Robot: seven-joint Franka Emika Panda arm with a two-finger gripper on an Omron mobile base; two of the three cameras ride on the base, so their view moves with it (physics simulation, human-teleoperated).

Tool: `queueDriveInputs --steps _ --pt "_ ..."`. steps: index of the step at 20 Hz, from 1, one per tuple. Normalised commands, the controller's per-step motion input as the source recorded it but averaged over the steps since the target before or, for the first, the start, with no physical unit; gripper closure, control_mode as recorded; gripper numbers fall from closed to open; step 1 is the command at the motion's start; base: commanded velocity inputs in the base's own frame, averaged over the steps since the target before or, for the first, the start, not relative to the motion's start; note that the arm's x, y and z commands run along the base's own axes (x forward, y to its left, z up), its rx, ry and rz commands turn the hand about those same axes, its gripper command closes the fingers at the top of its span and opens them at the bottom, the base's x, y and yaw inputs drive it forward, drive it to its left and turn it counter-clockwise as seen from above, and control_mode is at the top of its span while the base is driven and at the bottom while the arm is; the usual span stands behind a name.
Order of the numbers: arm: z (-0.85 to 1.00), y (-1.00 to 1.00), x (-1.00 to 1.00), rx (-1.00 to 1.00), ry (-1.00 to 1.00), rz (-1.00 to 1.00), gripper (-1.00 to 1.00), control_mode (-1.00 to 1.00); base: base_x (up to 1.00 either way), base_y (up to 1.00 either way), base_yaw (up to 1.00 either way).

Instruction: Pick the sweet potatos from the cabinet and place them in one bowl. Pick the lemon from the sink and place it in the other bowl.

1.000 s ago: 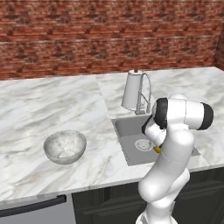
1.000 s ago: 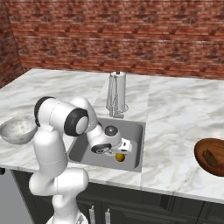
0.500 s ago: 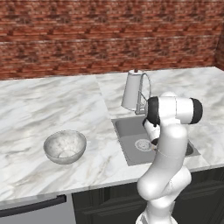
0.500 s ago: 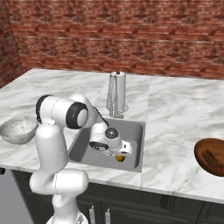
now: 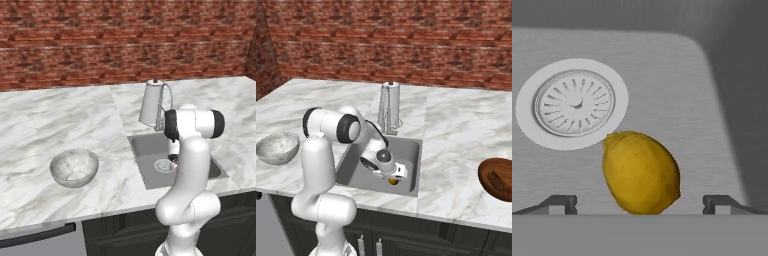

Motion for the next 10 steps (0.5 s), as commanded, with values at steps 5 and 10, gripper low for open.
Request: queueDriveInputs --steps 5,10 --pt "-0.07 -0.06 0.19 0.00 0.00 0.00 -1.00 -1.00 0.00 0.00 0.00" --pt "-0.06 -0.03 0.22 0.00 0.00 0.00 -1.00 -1.00 0.00 0.00 0.00"
